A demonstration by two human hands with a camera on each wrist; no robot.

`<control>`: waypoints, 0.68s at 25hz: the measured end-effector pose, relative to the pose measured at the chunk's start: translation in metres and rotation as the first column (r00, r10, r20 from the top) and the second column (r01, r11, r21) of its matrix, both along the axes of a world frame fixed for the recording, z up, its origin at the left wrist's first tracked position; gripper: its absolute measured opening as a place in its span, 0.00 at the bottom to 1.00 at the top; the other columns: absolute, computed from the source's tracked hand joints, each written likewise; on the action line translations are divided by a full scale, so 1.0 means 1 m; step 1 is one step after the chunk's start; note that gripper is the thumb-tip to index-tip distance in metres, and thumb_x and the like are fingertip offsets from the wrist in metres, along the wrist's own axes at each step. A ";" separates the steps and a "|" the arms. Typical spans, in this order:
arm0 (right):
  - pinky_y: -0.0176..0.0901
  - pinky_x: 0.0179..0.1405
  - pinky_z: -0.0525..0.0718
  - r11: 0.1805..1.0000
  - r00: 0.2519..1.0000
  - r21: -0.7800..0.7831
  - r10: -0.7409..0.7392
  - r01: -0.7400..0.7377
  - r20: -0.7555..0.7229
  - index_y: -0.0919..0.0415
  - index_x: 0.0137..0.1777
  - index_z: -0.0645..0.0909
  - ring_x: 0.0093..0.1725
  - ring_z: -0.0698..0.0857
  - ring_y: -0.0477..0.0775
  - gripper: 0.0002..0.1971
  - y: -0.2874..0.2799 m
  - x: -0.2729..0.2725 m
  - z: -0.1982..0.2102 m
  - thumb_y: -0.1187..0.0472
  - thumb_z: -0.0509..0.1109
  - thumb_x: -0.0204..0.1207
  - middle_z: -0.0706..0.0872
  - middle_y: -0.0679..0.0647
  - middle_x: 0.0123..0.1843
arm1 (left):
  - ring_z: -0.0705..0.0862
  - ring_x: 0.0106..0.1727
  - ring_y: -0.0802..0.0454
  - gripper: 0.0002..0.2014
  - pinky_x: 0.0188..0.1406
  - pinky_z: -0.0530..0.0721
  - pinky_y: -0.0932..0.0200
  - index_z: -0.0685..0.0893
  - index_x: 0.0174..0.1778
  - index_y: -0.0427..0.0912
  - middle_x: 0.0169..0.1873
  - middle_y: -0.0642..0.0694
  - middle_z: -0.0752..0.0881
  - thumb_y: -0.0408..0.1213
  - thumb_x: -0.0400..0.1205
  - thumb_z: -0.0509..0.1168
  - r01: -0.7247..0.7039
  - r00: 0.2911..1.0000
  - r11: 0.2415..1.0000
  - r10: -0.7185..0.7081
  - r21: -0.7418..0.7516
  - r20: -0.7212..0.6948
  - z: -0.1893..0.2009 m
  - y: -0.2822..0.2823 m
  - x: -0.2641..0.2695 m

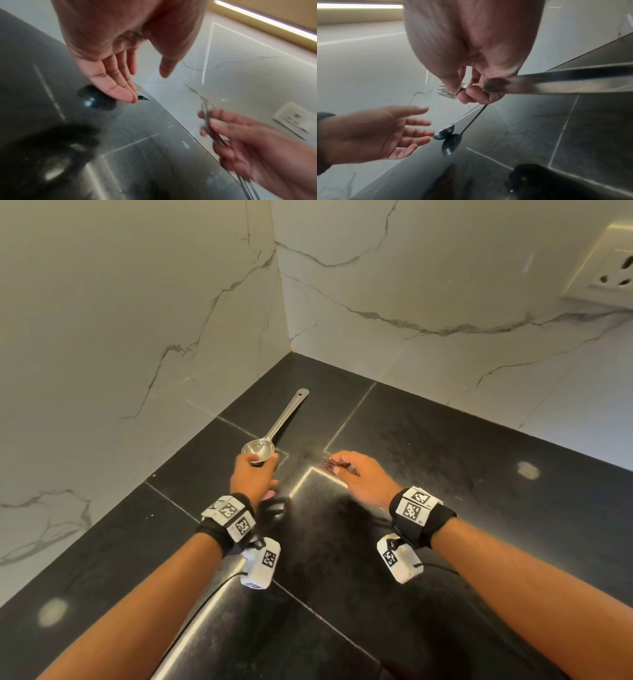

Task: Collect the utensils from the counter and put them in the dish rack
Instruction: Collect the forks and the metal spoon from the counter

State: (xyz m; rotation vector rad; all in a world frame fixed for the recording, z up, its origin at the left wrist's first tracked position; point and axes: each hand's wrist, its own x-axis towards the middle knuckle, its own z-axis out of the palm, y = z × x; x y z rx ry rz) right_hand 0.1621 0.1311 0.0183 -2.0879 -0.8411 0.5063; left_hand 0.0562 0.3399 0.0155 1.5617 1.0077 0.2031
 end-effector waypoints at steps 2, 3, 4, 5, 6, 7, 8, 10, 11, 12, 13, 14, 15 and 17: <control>0.48 0.51 0.81 0.999 1.000 -0.034 0.005 -0.004 0.006 0.53 0.57 0.85 0.46 0.85 0.50 0.09 -0.010 0.008 -0.003 0.61 0.63 0.85 0.89 0.50 0.48 | 0.91 0.49 0.42 0.29 0.44 0.90 0.48 0.62 0.75 0.51 0.56 0.37 0.85 0.47 0.82 0.68 -0.152 0.988 0.976 0.154 -0.156 -0.003 -0.001 0.018 0.007; 0.49 0.51 0.81 0.999 1.000 -0.051 0.018 -0.017 0.020 0.54 0.57 0.85 0.46 0.85 0.50 0.09 -0.014 0.010 -0.003 0.62 0.63 0.85 0.89 0.51 0.47 | 0.90 0.50 0.39 0.33 0.46 0.90 0.46 0.56 0.80 0.52 0.56 0.35 0.85 0.45 0.83 0.67 -0.183 0.983 0.957 0.186 -0.224 -0.008 0.001 0.023 0.011; 0.49 0.53 0.82 0.997 0.999 -0.071 0.029 -0.026 0.033 0.55 0.58 0.85 0.48 0.85 0.51 0.10 -0.016 0.012 -0.003 0.62 0.63 0.85 0.90 0.51 0.48 | 0.90 0.51 0.38 0.35 0.47 0.90 0.45 0.51 0.83 0.51 0.56 0.34 0.85 0.44 0.85 0.65 -0.195 0.980 0.943 0.196 -0.269 -0.021 -0.001 0.029 0.017; 0.50 0.55 0.82 0.996 0.998 -0.086 0.036 -0.032 0.044 0.56 0.60 0.86 0.50 0.85 0.52 0.10 -0.017 0.013 -0.002 0.61 0.64 0.85 0.90 0.52 0.51 | 0.90 0.52 0.38 0.36 0.46 0.90 0.45 0.49 0.84 0.51 0.55 0.33 0.86 0.42 0.86 0.64 -0.198 0.980 0.937 0.196 -0.288 -0.035 0.000 0.033 0.023; 0.50 0.57 0.82 0.994 0.998 -0.102 0.040 -0.035 0.047 0.56 0.61 0.85 0.53 0.85 0.53 0.11 -0.019 0.014 -0.002 0.60 0.64 0.85 0.90 0.52 0.54 | 0.90 0.51 0.38 0.34 0.42 0.90 0.47 0.50 0.84 0.50 0.54 0.34 0.86 0.40 0.86 0.62 -0.193 0.981 0.936 0.185 -0.293 -0.054 -0.002 0.035 0.029; 0.50 0.58 0.82 0.993 0.998 -0.113 0.046 -0.041 0.048 0.55 0.63 0.85 0.54 0.85 0.52 0.11 -0.020 0.015 -0.002 0.59 0.65 0.85 0.90 0.51 0.56 | 0.89 0.49 0.39 0.30 0.36 0.89 0.50 0.55 0.83 0.48 0.53 0.34 0.86 0.37 0.87 0.61 -0.184 0.983 0.941 0.169 -0.285 -0.074 -0.005 0.036 0.034; 0.50 0.59 0.82 0.992 0.998 -0.119 0.050 -0.044 0.047 0.55 0.63 0.85 0.55 0.85 0.52 0.12 -0.022 0.016 -0.002 0.58 0.65 0.85 0.89 0.51 0.57 | 0.89 0.47 0.41 0.26 0.32 0.89 0.51 0.61 0.81 0.47 0.52 0.35 0.87 0.34 0.87 0.59 -0.171 0.984 0.950 0.152 -0.260 -0.090 -0.007 0.037 0.038; 0.51 0.60 0.82 0.992 0.998 -0.120 0.047 -0.041 0.041 0.55 0.64 0.85 0.56 0.84 0.51 0.12 -0.027 0.020 -0.003 0.58 0.65 0.85 0.89 0.51 0.58 | 0.89 0.41 0.43 0.22 0.29 0.91 0.54 0.66 0.76 0.48 0.49 0.35 0.87 0.29 0.86 0.57 -0.144 0.986 0.973 0.125 -0.179 -0.114 -0.010 0.037 0.040; 0.51 0.60 0.81 0.992 0.998 -0.118 0.046 -0.041 0.041 0.55 0.64 0.85 0.57 0.84 0.52 0.12 -0.031 0.022 -0.004 0.59 0.65 0.85 0.89 0.51 0.58 | 0.90 0.39 0.45 0.22 0.29 0.91 0.55 0.67 0.75 0.49 0.48 0.36 0.88 0.27 0.86 0.57 -0.121 0.987 0.984 0.105 -0.129 -0.125 -0.011 0.036 0.040; 0.51 0.61 0.81 0.992 0.998 -0.121 0.046 -0.041 0.040 0.55 0.64 0.85 0.57 0.84 0.52 0.12 -0.034 0.024 -0.005 0.59 0.65 0.85 0.89 0.51 0.59 | 0.90 0.38 0.45 0.22 0.29 0.91 0.55 0.69 0.74 0.49 0.46 0.37 0.88 0.27 0.85 0.56 -0.081 0.988 0.994 0.069 -0.079 -0.141 -0.012 0.035 0.038; 0.52 0.62 0.81 0.991 0.998 -0.126 0.044 -0.038 0.042 0.55 0.64 0.85 0.58 0.84 0.52 0.12 -0.038 0.026 -0.005 0.59 0.65 0.85 0.89 0.51 0.60 | 0.91 0.37 0.46 0.22 0.31 0.92 0.54 0.70 0.73 0.50 0.46 0.37 0.89 0.27 0.85 0.56 -0.021 0.986 0.999 0.016 -0.033 -0.164 -0.013 0.032 0.036; 0.51 0.63 0.80 0.991 0.998 -0.133 0.039 -0.033 0.044 0.55 0.65 0.85 0.59 0.84 0.52 0.12 -0.042 0.029 -0.005 0.60 0.65 0.85 0.88 0.51 0.60 | 0.91 0.38 0.46 0.22 0.33 0.92 0.53 0.72 0.73 0.50 0.46 0.37 0.89 0.28 0.85 0.57 0.051 0.982 0.999 -0.049 0.009 -0.184 -0.014 0.028 0.034; 0.51 0.64 0.80 0.990 0.998 -0.136 0.029 -0.022 0.049 0.55 0.65 0.85 0.60 0.84 0.52 0.13 -0.047 0.031 -0.005 0.59 0.65 0.85 0.88 0.51 0.61 | 0.91 0.38 0.45 0.22 0.35 0.92 0.51 0.73 0.73 0.51 0.46 0.37 0.90 0.29 0.84 0.58 0.132 0.972 0.990 -0.120 0.042 -0.203 -0.013 0.021 0.032; 0.48 0.64 0.80 0.990 0.998 -0.137 -0.003 0.012 0.066 0.55 0.65 0.85 0.61 0.84 0.52 0.13 -0.059 0.035 -0.003 0.59 0.65 0.84 0.88 0.51 0.62 | 0.91 0.37 0.45 0.22 0.38 0.92 0.49 0.76 0.72 0.53 0.45 0.37 0.90 0.30 0.83 0.57 0.305 0.930 0.947 -0.273 0.099 -0.247 -0.013 -0.001 0.031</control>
